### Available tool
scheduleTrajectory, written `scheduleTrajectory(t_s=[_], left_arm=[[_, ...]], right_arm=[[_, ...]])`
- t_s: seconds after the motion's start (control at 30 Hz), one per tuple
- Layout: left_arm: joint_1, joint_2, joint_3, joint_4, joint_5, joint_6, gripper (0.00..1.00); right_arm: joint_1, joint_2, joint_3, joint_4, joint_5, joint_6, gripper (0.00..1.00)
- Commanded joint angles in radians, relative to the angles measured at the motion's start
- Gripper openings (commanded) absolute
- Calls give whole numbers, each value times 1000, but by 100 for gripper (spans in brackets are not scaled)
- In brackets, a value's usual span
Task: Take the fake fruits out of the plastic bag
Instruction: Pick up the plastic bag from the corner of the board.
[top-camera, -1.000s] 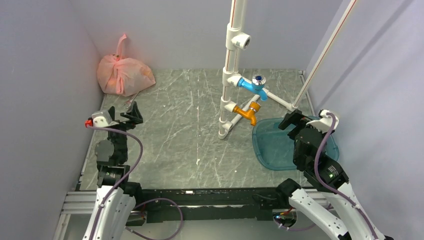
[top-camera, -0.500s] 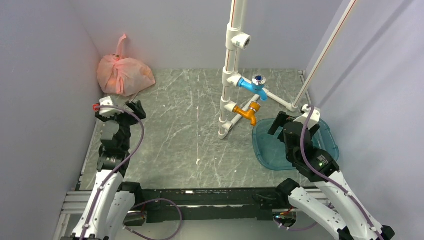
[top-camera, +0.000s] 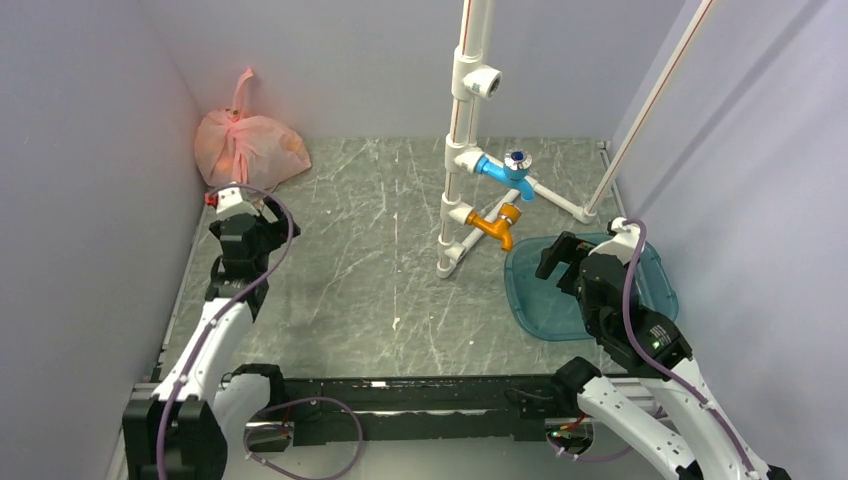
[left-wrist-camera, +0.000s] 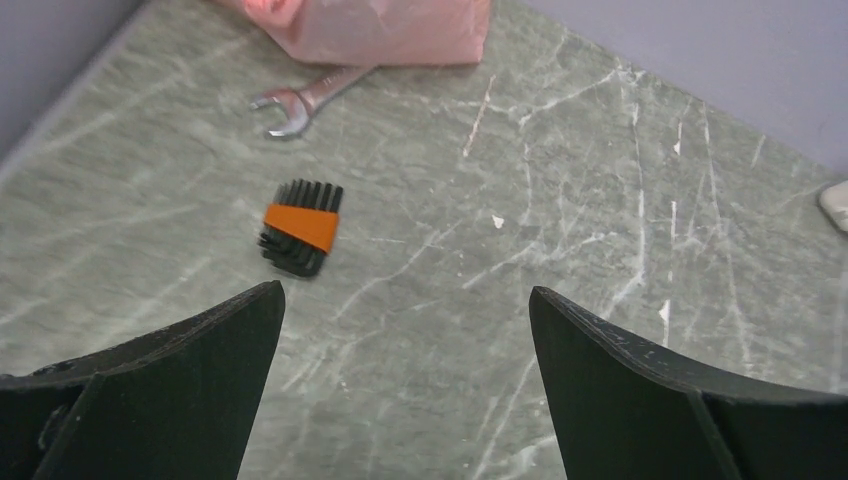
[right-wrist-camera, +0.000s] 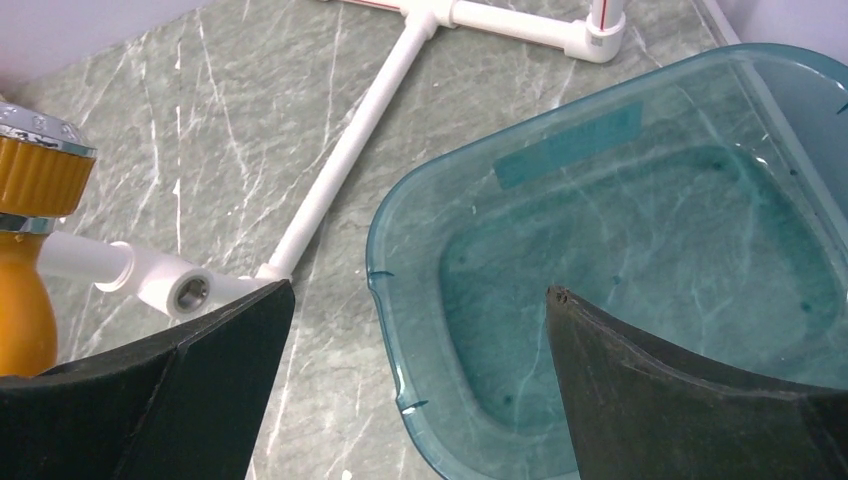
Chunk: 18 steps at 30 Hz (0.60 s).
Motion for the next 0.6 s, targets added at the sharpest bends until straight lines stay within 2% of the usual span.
scheduleTrajectory(t_s=[0.0, 0.13, 0.33, 0.43, 0.57], left_arm=[[103, 124, 97, 41, 160, -196, 99], [225, 297, 184, 183, 275, -355, 99], [390, 699, 409, 478, 379, -597, 99], [414, 884, 550, 622, 364, -660, 100], [409, 1104, 776, 670, 309, -698, 96]], right_arm=[[2, -34, -1, 46, 6, -8, 100], [1, -49, -22, 87, -23, -24, 100], [1, -12, -10, 61, -8, -17, 100], [1, -25, -6, 61, 6, -23, 100], [1, -44, -3, 55, 42, -28, 100]])
